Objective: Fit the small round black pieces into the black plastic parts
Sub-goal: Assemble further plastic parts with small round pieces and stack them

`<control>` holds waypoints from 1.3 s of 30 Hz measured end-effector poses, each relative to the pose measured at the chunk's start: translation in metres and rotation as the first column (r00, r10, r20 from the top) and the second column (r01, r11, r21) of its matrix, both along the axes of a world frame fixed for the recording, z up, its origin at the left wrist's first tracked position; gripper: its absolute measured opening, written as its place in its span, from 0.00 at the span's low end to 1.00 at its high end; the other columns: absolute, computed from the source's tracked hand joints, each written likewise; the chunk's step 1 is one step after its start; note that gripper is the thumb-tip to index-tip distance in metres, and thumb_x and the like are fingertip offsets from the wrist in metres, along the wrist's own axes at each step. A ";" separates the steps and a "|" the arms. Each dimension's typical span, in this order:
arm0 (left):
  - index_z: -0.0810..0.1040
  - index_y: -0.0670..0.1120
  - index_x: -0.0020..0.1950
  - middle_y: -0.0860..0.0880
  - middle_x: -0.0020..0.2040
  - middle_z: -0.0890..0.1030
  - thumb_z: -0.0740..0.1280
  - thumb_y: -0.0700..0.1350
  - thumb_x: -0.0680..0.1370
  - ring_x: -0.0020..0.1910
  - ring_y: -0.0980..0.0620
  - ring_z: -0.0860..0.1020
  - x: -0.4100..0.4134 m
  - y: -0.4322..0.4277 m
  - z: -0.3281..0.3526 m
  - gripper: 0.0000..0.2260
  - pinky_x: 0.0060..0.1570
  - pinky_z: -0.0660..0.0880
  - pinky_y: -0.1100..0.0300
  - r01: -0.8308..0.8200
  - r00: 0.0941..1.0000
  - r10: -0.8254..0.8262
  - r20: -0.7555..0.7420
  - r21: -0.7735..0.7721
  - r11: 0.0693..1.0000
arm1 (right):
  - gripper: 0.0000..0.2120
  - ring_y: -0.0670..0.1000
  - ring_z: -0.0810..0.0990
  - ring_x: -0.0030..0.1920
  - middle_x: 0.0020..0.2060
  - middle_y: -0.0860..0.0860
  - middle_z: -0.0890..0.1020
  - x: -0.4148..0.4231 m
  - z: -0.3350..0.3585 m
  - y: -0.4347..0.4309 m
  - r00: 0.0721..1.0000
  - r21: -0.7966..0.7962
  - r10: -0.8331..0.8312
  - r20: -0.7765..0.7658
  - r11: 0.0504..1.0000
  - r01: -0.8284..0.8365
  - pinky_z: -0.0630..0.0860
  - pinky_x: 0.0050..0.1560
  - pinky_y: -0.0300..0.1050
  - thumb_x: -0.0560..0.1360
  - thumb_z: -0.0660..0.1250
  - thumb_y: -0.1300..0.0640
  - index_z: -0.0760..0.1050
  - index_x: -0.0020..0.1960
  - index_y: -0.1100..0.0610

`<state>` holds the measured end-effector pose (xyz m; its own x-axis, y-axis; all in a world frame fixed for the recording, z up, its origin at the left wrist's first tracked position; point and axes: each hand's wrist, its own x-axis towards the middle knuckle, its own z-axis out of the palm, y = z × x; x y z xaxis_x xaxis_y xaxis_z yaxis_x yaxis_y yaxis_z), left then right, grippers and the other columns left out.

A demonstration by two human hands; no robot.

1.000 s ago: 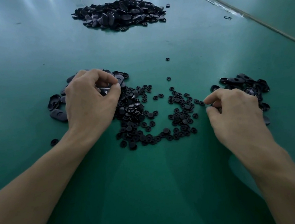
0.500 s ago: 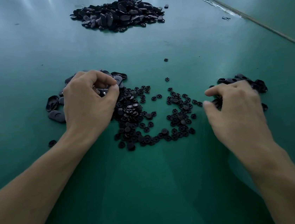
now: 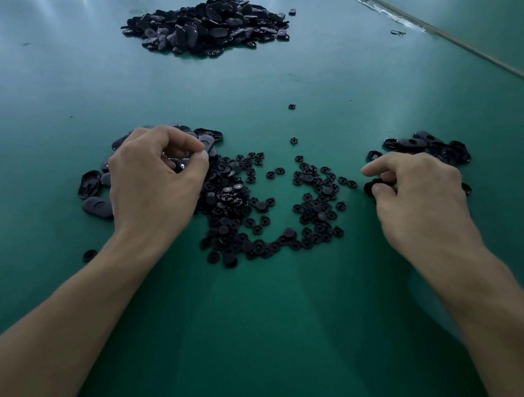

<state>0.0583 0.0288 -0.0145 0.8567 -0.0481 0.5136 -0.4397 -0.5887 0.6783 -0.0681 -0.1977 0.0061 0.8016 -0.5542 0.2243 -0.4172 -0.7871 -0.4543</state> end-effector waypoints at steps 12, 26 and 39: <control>0.78 0.60 0.41 0.60 0.39 0.77 0.73 0.48 0.73 0.33 0.66 0.74 -0.001 0.000 0.001 0.07 0.36 0.67 0.71 0.001 1.000 -0.001 -0.002 -0.011 1.000 | 0.13 0.60 0.72 0.60 0.59 0.56 0.77 -0.001 0.001 0.002 0.998 -0.097 -0.046 -0.031 0.994 0.043 0.70 0.60 0.55 0.80 0.64 0.58 0.80 0.62 0.50; 0.78 0.60 0.41 0.59 0.41 0.78 0.74 0.48 0.74 0.33 0.64 0.74 -0.002 0.000 0.002 0.07 0.36 0.69 0.69 0.007 1.000 -0.007 -0.010 -0.011 1.000 | 0.11 0.60 0.76 0.56 0.55 0.56 0.80 0.000 0.000 0.000 0.999 -0.049 -0.027 0.043 0.998 0.029 0.73 0.61 0.58 0.79 0.66 0.58 0.80 0.60 0.50; 0.79 0.57 0.43 0.59 0.39 0.77 0.72 0.49 0.75 0.34 0.61 0.75 -0.009 -0.003 0.005 0.03 0.38 0.74 0.65 0.056 0.995 -0.056 0.081 0.007 0.998 | 0.09 0.48 0.78 0.45 0.46 0.52 0.81 0.008 -0.001 0.005 0.950 0.084 0.113 0.290 0.986 -0.143 0.66 0.47 0.25 0.81 0.64 0.56 0.81 0.58 0.55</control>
<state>0.0489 0.0256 -0.0093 0.8078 -0.0973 0.5813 -0.5257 -0.5649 0.6360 -0.0605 -0.1925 0.0050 0.7789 -0.4833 0.3997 -0.1588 -0.7685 -0.6198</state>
